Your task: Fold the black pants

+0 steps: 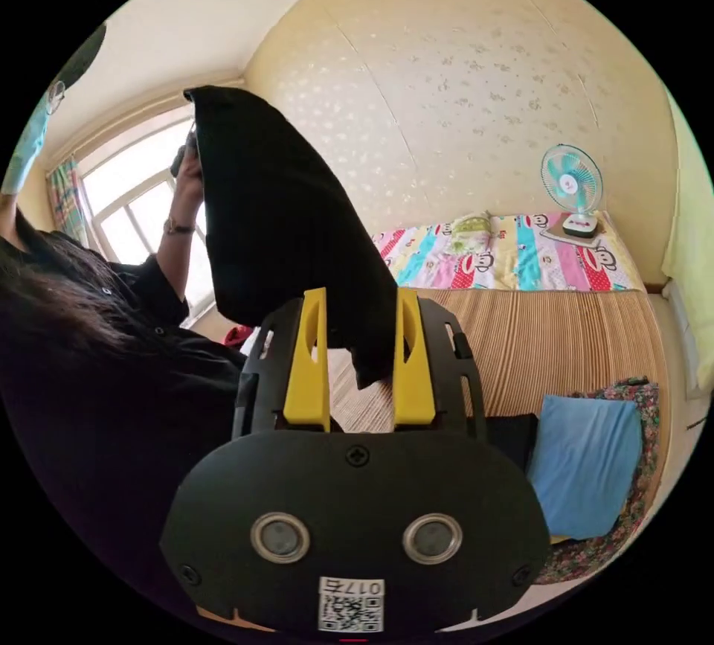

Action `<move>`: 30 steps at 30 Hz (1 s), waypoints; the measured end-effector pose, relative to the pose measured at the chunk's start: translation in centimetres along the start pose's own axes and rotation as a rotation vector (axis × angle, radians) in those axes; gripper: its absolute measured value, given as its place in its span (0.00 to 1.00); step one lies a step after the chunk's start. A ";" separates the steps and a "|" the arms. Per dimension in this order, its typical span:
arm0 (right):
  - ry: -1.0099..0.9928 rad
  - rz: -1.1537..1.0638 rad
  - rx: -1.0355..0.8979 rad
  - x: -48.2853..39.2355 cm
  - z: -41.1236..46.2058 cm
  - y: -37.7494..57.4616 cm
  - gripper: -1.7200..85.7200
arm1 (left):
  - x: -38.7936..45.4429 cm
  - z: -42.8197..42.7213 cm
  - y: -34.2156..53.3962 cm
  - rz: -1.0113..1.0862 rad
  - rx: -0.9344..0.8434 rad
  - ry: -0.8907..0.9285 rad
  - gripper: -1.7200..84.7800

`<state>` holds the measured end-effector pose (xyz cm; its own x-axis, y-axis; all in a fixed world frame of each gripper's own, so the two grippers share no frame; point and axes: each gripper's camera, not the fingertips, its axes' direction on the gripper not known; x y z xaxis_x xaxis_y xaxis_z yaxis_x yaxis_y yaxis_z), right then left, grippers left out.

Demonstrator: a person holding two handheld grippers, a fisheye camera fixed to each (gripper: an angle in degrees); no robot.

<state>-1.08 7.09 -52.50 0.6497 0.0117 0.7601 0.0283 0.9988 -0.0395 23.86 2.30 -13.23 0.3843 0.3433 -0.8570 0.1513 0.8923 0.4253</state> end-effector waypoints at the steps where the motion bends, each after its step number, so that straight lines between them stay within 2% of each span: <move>1: 0.022 -0.055 -0.047 -1.9 1.8 0.2 0.20 | 1.1 -0.8 -2.0 0.041 0.022 0.013 0.02; 5: 0.176 -0.225 -0.010 -8.2 6.2 -2.7 0.22 | 4.7 -3.3 -7.3 0.112 0.092 0.027 0.02; 8: 0.383 -0.402 0.165 -14.3 7.1 -7.2 0.19 | 6.8 -5.9 -9.9 0.156 0.155 0.003 0.02; 10: 0.438 -0.467 0.332 -17.3 5.8 -10.2 0.11 | 7.8 -8.4 -11.4 0.183 0.205 0.003 0.02; 12: 0.330 -0.427 0.487 -17.1 2.8 -12.3 0.09 | 8.9 -11.9 -13.0 0.218 0.271 -0.013 0.02; 13: 0.177 -0.381 0.580 -15.9 0.4 -13.9 0.08 | 9.6 -14.5 -14.1 0.251 0.312 -0.045 0.02; 15: -0.032 -0.340 0.634 -13.6 -1.4 -17.1 0.07 | 10.6 -18.4 -15.7 0.286 0.365 -0.137 0.02; 16: -0.127 -0.339 0.617 -12.5 -1.1 -19.7 0.06 | 10.6 -20.7 -16.8 0.286 0.400 -0.213 0.02; 18: -0.195 -0.318 0.585 -11.3 0.5 -23.5 0.06 | 9.4 -23.3 -18.6 0.262 0.422 -0.297 0.03; 20: -0.159 -0.275 0.535 -10.4 3.4 -27.8 0.05 | 5.0 -24.9 -22.1 0.160 0.367 -0.348 0.03; 21: -0.090 -0.253 0.491 -9.8 6.2 -31.2 0.05 | 3.6 -24.9 -23.0 0.133 0.351 -0.367 0.03; 23: 0.034 -0.236 0.399 -7.9 12.2 -37.3 0.06 | -4.1 -23.6 -27.1 0.019 0.269 -0.525 0.04; 24: 0.132 -0.192 0.355 -5.6 17.0 -41.6 0.06 | -6.6 -23.0 -28.1 -0.008 0.238 -0.584 0.04; 26: 0.288 -0.101 0.325 -0.5 24.4 -47.2 0.07 | -18.1 -21.0 -30.9 -0.124 0.087 -0.794 0.06; 27: 0.317 -0.055 0.206 4.0 29.9 -50.4 0.07 | -21.0 -20.8 -30.9 -0.168 0.052 -0.826 0.06; 29: 0.405 0.068 0.047 10.4 36.5 -51.6 0.07 | -30.8 -22.0 -28.6 -0.330 -0.060 -0.880 0.07; 30: 0.457 0.158 -0.016 13.9 39.5 -50.3 0.05 | -32.6 -22.7 -27.5 -0.368 -0.074 -0.879 0.07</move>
<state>-23.44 -41.10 -14.30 0.9143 0.1374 0.3810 -0.0879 0.9856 -0.1445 -13.50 -26.77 -3.59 0.8754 -0.2786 -0.3951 0.3524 0.9272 0.1272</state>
